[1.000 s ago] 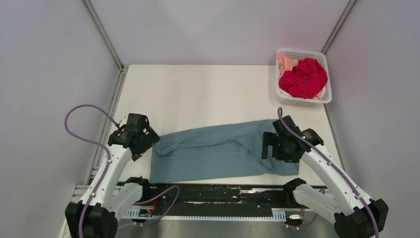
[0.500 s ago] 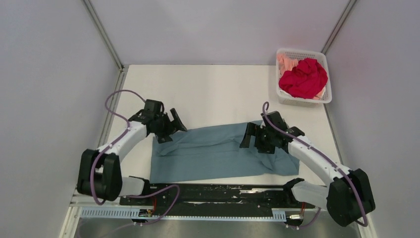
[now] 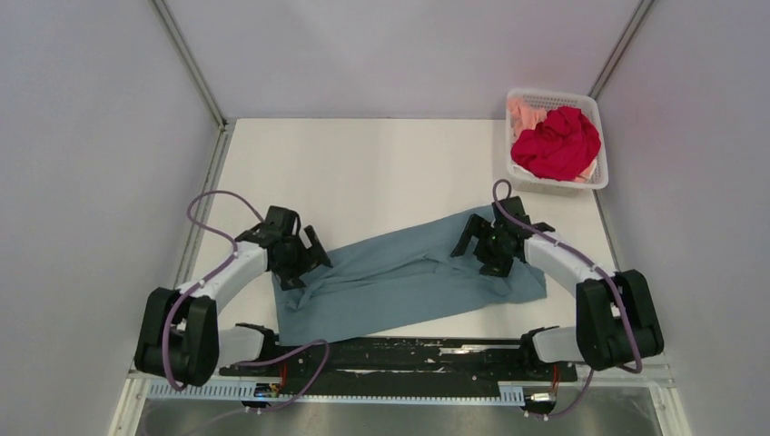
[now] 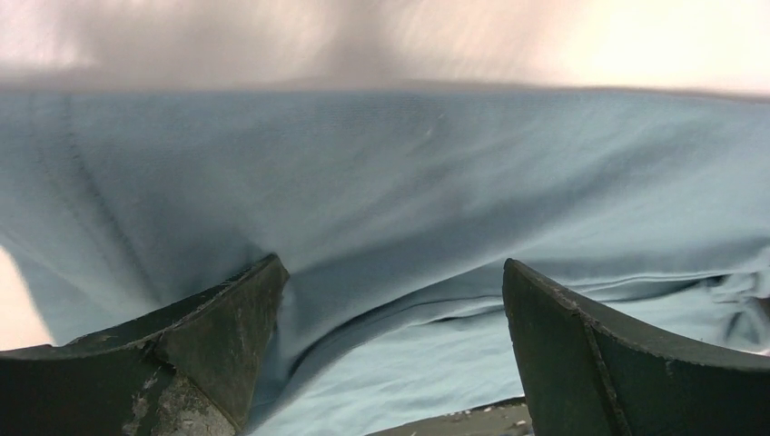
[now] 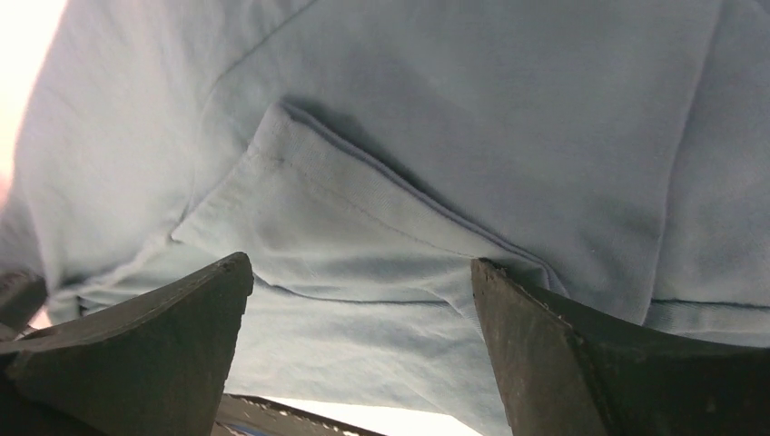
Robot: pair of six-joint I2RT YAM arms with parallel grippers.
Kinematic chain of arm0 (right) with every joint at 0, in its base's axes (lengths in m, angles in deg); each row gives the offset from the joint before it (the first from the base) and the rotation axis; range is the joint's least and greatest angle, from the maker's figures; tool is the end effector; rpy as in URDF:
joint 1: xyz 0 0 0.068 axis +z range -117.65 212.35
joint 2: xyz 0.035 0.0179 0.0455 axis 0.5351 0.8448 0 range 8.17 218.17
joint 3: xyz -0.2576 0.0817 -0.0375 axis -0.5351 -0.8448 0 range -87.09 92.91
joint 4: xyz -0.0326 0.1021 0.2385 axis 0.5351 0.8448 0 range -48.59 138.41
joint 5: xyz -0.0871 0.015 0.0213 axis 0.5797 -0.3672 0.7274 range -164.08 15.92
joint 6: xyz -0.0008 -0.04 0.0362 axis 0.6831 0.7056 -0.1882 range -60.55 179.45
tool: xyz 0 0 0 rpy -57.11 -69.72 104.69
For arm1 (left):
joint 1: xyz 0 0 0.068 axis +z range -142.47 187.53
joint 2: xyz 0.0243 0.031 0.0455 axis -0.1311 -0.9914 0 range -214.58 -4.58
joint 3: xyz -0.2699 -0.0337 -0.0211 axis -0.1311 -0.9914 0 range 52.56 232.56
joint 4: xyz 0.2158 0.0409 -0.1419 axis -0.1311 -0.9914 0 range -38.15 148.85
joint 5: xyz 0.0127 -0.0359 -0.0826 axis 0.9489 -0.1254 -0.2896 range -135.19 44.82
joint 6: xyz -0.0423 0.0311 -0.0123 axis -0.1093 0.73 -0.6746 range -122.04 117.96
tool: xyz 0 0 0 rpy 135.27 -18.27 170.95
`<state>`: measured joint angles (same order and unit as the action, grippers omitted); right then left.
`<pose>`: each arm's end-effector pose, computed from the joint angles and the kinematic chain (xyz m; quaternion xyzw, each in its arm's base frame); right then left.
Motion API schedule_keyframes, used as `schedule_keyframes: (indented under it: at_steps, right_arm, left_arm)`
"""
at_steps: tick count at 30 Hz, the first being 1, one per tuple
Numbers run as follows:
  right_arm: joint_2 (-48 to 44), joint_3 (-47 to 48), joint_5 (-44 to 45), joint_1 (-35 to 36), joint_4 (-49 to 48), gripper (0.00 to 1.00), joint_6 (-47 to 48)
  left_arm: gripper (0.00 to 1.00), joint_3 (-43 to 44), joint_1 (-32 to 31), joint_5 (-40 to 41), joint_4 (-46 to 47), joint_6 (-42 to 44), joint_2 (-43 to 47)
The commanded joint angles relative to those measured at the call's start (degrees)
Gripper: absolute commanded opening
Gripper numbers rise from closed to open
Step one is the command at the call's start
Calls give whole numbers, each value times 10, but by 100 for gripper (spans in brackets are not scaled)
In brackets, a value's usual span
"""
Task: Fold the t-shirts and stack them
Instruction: Rotate the tshirt 90 degrees
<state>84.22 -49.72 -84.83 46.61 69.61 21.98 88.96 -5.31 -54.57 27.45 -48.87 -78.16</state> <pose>0.2192 0.0625 0.1632 0.1779 0.9592 0.1696 0.1395 0.2100 -0.0538 0.1648 -0.2717 0.9410 -0.1619 0.1207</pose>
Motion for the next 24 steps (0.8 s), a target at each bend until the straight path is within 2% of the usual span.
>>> schedule_keyframes:
  at_steps: [1, 6, 11, 15, 18, 22, 24]
  right_arm:
    - [120, 48, 25, -14, -98, 100, 19]
    - [293, 235, -27, -13, -154, 100, 20]
    - [485, 466, -58, -14, -137, 100, 30]
    - [622, 671, -103, -14, -88, 100, 28]
    - [713, 820, -138, -14, -76, 100, 20]
    - [825, 1019, -151, -12, -79, 100, -20]
    - [867, 1081, -159, -12, -90, 100, -38]
  left_arm:
    - [100, -65, 2, 101, -93, -35, 73]
    - [100, -119, -7, 51, -25, -90, 149]
    - [100, -130, -42, 43, 67, -155, 145]
    - [100, -106, -110, 54, 162, -204, 81]
    - [100, -56, -183, 88, 173, -234, 9]
    - [100, -24, -256, 92, 206, -280, -71]
    - [100, -19, -283, 80, 233, -301, -106]
